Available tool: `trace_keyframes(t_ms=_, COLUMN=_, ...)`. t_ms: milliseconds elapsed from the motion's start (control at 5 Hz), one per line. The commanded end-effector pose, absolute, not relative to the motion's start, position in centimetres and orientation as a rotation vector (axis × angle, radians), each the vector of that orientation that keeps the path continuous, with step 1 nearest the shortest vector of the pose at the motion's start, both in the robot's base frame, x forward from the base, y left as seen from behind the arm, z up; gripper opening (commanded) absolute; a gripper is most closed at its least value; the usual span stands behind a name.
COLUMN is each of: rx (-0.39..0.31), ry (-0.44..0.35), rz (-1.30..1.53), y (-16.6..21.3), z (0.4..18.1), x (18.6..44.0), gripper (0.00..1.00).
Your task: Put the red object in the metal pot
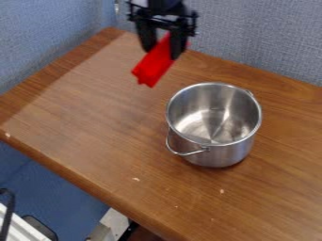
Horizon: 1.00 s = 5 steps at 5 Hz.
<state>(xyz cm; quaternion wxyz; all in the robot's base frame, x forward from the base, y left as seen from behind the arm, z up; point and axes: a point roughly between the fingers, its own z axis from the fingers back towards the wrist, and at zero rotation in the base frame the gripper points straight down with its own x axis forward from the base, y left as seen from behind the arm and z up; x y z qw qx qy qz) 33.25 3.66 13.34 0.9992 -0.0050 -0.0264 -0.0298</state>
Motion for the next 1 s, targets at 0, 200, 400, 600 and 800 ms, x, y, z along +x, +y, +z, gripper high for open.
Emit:
trace_keyframes(t_ms=0, rx=-0.016, ry=-0.164, rz=-0.155, y=1.2, z=17.3, x=32.6, gripper=0.00)
trace_keyframes(t_ms=200, rx=-0.017, ry=-0.122, rz=-0.289, y=0.0, z=16.2, x=31.0, gripper=0.00)
trace_keyframes(t_ms=400, rx=-0.018, ry=-0.091, rz=-0.402, y=-2.2, z=14.5, x=29.6, gripper=0.00)
trace_keyframes(t_ms=600, rx=-0.021, ry=-0.086, rz=-0.410, y=-2.2, z=13.5, x=29.9, gripper=0.00)
trace_keyframes(t_ms=800, rx=-0.020, ry=-0.075, rz=-0.405, y=-1.9, z=12.9, x=30.1, gripper=1.00)
